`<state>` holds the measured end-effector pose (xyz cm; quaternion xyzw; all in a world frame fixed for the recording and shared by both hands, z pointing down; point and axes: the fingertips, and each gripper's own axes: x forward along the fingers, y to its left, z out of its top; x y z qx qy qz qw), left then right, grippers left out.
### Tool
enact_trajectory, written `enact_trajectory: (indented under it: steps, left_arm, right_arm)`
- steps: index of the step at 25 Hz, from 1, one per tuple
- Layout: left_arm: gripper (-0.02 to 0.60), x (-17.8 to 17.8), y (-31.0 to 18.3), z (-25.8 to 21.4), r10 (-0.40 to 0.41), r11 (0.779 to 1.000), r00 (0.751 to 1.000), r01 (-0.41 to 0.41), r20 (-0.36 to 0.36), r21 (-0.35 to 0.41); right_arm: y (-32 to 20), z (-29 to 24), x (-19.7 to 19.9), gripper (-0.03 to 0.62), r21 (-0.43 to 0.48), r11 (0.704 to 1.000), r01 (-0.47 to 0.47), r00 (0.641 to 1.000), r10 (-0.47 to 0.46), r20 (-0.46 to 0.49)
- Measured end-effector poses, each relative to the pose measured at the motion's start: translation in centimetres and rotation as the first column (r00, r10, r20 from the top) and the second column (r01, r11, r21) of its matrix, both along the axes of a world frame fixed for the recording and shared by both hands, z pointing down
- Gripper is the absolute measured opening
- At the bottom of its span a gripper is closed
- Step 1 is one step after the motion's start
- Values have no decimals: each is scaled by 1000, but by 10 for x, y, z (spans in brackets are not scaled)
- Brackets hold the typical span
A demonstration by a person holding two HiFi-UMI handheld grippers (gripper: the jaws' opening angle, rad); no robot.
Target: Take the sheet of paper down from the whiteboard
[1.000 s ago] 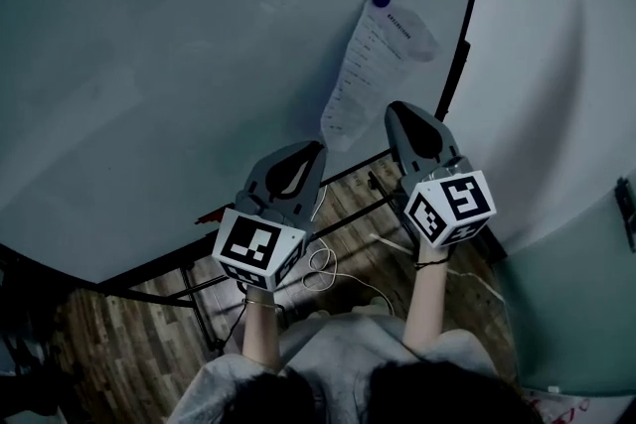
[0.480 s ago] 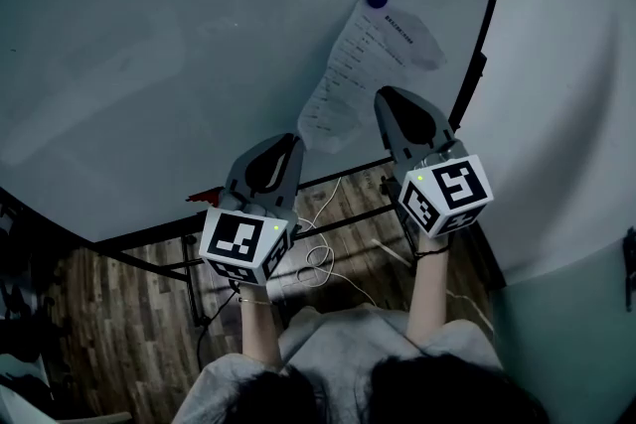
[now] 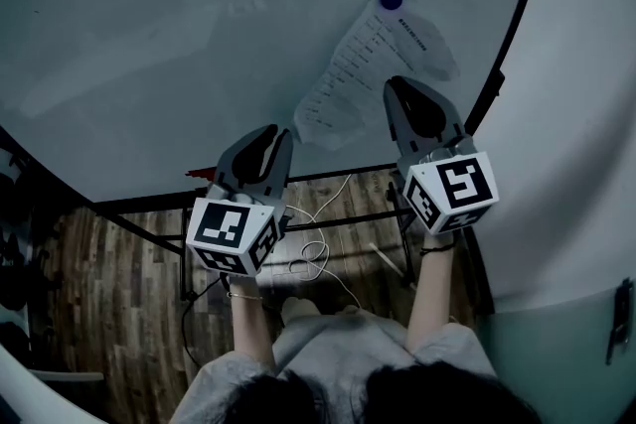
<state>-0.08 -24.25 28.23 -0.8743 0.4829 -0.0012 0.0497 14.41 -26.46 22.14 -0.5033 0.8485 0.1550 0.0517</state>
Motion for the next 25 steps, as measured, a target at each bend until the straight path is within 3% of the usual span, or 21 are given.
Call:
enact_trajectory:
  steps: [14, 22, 25]
  left_arm:
    - [122, 20, -20, -12, -40, 999, 999, 40, 22, 23]
    - [124, 24, -37, -11, -27, 1000, 999, 27, 29, -1]
    - [124, 29, -41, -7, -12, 1000, 999, 12, 37, -12]
  right_arm:
    - [-27, -39, 9, 117, 89, 996, -6, 992, 18, -126]
    - [-55, -67, 5, 133, 160, 982, -101, 964, 136, -229]
    - [-61, -77, 7, 133, 188, 972, -140, 958, 181, -220]
